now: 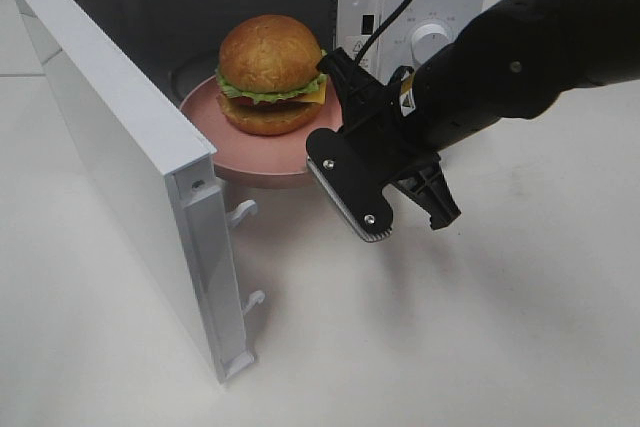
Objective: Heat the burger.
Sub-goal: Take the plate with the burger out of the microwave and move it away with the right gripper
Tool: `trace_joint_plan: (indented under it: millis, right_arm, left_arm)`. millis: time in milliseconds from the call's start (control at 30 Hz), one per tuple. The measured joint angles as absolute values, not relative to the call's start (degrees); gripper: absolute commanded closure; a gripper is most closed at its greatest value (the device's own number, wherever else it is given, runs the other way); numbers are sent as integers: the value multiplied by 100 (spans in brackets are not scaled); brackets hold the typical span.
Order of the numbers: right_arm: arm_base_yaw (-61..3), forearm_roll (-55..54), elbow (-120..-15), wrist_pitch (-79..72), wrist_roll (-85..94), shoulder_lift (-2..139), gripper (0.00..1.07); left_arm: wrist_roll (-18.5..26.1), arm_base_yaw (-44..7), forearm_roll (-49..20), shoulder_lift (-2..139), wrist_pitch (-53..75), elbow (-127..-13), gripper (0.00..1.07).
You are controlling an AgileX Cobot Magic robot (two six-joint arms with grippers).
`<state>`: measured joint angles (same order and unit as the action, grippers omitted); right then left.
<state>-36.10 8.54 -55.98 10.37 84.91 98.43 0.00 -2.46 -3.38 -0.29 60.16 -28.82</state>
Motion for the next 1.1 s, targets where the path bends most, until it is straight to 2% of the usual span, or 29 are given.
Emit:
trace_joint_plan:
  millis: [233, 1100]
  right_arm:
    - [-3598, 854, -4927, 934, 8411, 9213, 107]
    - [-3598, 854, -3507, 1346, 8147, 7448, 105]
  left_arm:
    - [0, -246, -338, -29, 6016, -2882, 7]
    - [0, -246, -338, -29, 6016, -2882, 7]
